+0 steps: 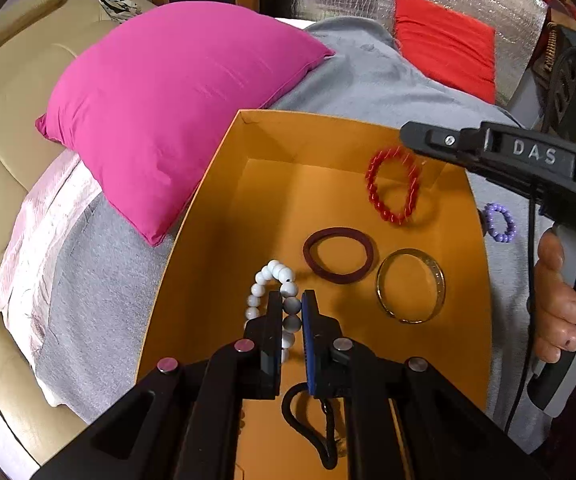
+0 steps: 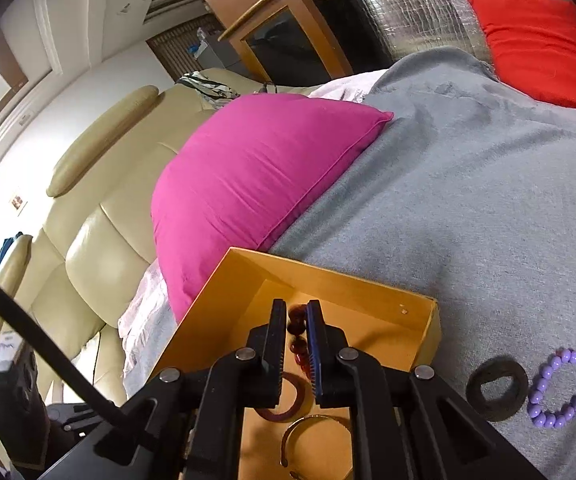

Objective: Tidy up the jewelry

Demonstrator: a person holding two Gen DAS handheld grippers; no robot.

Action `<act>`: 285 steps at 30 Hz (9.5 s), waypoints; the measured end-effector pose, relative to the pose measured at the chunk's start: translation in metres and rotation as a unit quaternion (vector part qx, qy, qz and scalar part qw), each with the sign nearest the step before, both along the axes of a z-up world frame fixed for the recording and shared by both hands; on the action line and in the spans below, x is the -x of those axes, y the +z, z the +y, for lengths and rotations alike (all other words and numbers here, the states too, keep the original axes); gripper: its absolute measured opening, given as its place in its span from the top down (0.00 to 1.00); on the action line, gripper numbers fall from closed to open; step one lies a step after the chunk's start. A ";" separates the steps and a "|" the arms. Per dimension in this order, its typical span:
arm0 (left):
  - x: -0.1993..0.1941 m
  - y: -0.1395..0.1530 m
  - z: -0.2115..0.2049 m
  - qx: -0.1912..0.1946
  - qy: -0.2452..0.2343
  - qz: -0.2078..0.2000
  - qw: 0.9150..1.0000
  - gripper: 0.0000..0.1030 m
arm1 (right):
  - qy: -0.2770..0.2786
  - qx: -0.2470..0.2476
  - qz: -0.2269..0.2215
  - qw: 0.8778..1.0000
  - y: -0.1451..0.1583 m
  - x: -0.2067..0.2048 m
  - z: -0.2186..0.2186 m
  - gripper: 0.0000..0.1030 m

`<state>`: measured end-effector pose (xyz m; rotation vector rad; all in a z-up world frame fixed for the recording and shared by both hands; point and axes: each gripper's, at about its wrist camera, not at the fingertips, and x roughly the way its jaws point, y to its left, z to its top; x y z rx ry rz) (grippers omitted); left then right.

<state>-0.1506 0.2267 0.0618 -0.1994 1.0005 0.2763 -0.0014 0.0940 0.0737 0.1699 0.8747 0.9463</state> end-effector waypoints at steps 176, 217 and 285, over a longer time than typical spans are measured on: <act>-0.016 -0.031 -0.218 0.060 -0.181 -0.021 0.981 0.77 | -0.269 0.166 0.151 0.937 -0.047 0.019 -0.367 0.82; -0.035 -0.029 -0.268 0.016 -0.211 -0.023 0.977 0.50 | -0.251 0.165 0.146 0.943 -0.050 0.017 -0.370 0.85; -0.056 -0.043 -0.312 -0.105 -0.206 -0.020 0.973 0.89 | -0.236 0.196 0.098 0.947 -0.056 0.027 -0.351 0.84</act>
